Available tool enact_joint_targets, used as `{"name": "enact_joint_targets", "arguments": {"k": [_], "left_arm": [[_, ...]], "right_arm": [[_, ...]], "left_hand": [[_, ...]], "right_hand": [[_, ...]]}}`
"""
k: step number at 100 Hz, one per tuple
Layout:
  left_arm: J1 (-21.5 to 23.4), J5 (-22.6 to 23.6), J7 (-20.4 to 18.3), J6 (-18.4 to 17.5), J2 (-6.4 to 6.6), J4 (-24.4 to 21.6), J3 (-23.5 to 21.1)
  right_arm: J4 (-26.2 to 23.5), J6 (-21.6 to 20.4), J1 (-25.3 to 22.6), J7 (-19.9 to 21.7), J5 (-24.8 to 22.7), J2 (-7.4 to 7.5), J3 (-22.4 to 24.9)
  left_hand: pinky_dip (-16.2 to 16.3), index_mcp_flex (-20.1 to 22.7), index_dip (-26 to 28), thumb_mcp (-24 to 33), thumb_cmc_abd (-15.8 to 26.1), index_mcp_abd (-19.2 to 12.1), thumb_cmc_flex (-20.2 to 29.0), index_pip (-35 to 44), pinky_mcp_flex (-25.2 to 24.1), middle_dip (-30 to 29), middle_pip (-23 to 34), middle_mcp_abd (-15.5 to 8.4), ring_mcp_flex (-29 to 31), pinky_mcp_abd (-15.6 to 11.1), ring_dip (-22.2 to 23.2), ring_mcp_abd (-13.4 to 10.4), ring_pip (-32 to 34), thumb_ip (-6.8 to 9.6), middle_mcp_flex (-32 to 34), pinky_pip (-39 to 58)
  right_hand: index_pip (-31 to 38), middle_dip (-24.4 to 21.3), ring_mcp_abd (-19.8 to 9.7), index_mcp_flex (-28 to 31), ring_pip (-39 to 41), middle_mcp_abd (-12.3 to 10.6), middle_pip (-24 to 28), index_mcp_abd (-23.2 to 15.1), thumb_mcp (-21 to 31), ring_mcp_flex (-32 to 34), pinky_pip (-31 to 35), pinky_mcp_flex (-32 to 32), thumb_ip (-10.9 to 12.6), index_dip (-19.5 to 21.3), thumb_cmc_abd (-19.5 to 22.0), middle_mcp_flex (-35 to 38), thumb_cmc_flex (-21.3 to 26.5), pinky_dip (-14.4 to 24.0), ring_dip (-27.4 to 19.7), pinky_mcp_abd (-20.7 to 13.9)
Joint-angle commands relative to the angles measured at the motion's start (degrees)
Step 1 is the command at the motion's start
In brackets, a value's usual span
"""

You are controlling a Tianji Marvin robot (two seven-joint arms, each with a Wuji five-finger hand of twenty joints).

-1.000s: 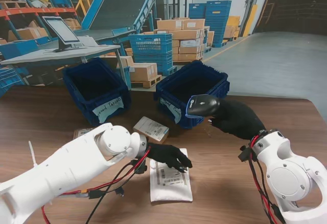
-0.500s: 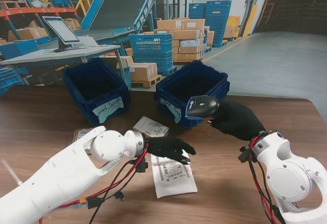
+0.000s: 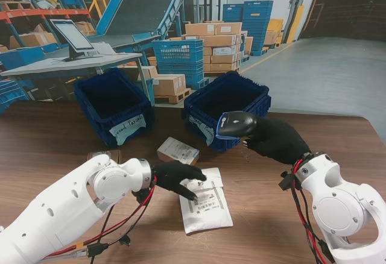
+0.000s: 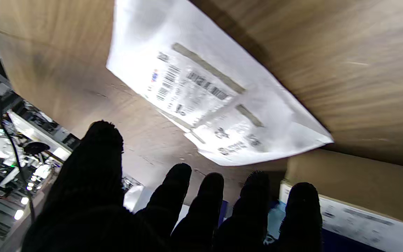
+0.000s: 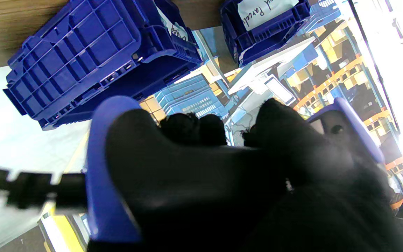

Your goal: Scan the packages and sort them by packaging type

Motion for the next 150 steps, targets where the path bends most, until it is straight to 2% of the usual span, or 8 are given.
{"name": "enact_joint_targets", "arguments": {"k": [1, 13, 24, 58, 72, 91, 119, 150], "left_arm": [[1.1, -0.3, 0.1, 1.4, 0.05, 0.0, -0.3], [1.9, 2.2, 2.2, 3.7, -0.35, -0.3, -0.3], [1.3, 4.4, 4.3, 5.7, -0.89, 0.2, 1.4], [-4.8, 4.0, 4.0, 13.5, -1.94, 2.1, 11.2], [-6.4, 3.3, 4.4, 16.3, -2.59, 3.1, 13.9], [-4.9, 3.4, 7.0, 19.0, -3.4, 3.0, 13.0], [-1.0, 1.8, 9.5, 21.0, -4.03, 0.4, 8.5], [-4.5, 1.2, 9.2, 29.6, -5.11, 1.8, 12.9]], "right_arm": [[-0.2, 0.0, 0.3, 0.5, 0.0, -0.4, -0.4], [0.1, -0.4, 0.8, 0.9, 0.1, -0.3, -0.9], [0.1, -0.4, 0.8, 1.1, 0.1, -0.27, -0.9], [-0.6, -0.6, -0.1, 2.0, 0.9, -0.16, 0.1], [-0.7, -0.9, -0.5, 2.3, 1.2, -0.12, 0.5], [-0.8, -1.2, -1.0, 2.7, 1.7, -0.07, 1.0], [-0.8, -1.0, -1.1, 2.9, 1.8, -0.04, 1.1], [-1.4, -1.1, -1.6, 3.1, 2.4, -0.05, 1.9]], "left_hand": [[-0.7, -3.5, -0.5, -0.1, -0.7, 1.0, -0.6, -1.8, -1.4, -0.8, -1.7, 0.5, -3.5, 0.9, -1.2, -0.8, -1.5, 1.08, -2.6, -2.4], [-0.7, -5.5, -0.9, 0.0, -0.8, 2.2, -1.3, -2.6, -1.7, -1.5, -3.6, 0.9, -5.0, 1.0, -1.7, -0.5, -2.1, 0.92, -4.8, -3.3], [-0.3, -6.3, -1.3, 0.4, -1.0, 2.9, -2.1, -2.9, -1.7, -1.7, -5.2, 1.1, -5.7, 1.3, -2.2, -0.3, -2.2, 0.88, -4.8, -4.3], [0.2, -8.4, -2.3, -0.2, -1.6, 6.4, -4.5, -3.9, -2.1, -2.5, -6.5, 3.3, -7.2, 1.4, -3.0, 0.1, -2.8, 0.41, -7.8, -5.6], [0.4, -9.3, -2.7, -0.1, -1.8, 7.2, -5.0, -4.3, -2.0, -2.9, -6.7, 4.0, -7.1, 1.6, -3.1, 0.3, -2.7, 0.39, -8.2, -5.8], [0.6, -10.4, -3.2, 0.3, -2.0, 7.4, -5.1, -4.4, -2.0, -3.2, -6.6, 4.0, -6.9, 1.6, -3.1, 0.4, -2.5, 0.44, -8.8, -5.8], [1.1, -9.2, -3.3, 1.3, -2.4, 6.6, -4.5, -3.9, -1.3, -2.5, -5.7, 3.2, -5.3, 1.7, -2.6, 0.4, -1.6, 0.46, -6.9, -5.3], [1.3, -9.6, -3.8, 1.1, -2.1, 8.7, -5.8, -4.2, -1.6, -2.6, -6.3, 4.9, -5.9, 2.0, -2.4, 1.4, -1.8, 0.03, -7.7, -4.8]], "right_hand": [[1.5, 0.2, 0.2, 4.8, 0.3, 0.2, -0.4, -3.7, 6.2, 0.1, 1.1, 0.0, -0.4, 0.4, 5.0, 0.5, 6.1, 0.8, -0.4, -0.1], [1.5, 0.2, 0.3, 4.9, 0.3, 0.2, -0.4, -3.7, 6.1, 0.1, 1.0, 0.0, -0.4, 0.4, 5.1, 0.5, 6.1, 0.8, -0.3, -0.1], [1.5, 0.2, 0.2, 4.9, 0.2, 0.2, -0.4, -3.7, 6.1, 0.0, 1.0, 0.0, -0.4, 0.4, 5.0, 0.5, 6.1, 0.8, -0.3, -0.1], [1.5, 0.2, 0.5, 5.0, 0.3, 0.3, -0.4, -3.6, 6.2, 0.0, 1.0, -0.2, -0.5, 0.5, 4.8, 0.5, 6.3, 0.8, -0.3, 0.0], [1.5, 0.2, 0.5, 5.1, 0.2, 0.4, -0.4, -3.6, 6.2, 0.0, 1.0, -0.2, -0.5, 0.5, 4.8, 0.6, 6.3, 0.9, -0.3, 0.1], [1.4, 0.3, 0.5, 5.1, 0.2, 0.4, -0.5, -3.5, 6.3, 0.0, 0.9, -0.2, -0.5, 0.5, 4.7, 0.6, 6.3, 0.9, -0.3, 0.1], [1.4, 0.3, 0.6, 5.2, 0.2, 0.4, -0.5, -3.6, 6.2, -0.1, 0.9, -0.3, -0.5, 0.5, 4.7, 0.6, 6.3, 0.9, -0.2, 0.1], [1.3, 0.3, 0.6, 5.2, 0.2, 0.4, -0.5, -3.5, 6.2, -0.1, 0.8, -0.3, -0.5, 0.6, 4.7, 0.7, 6.4, 0.9, -0.2, 0.1]]}}
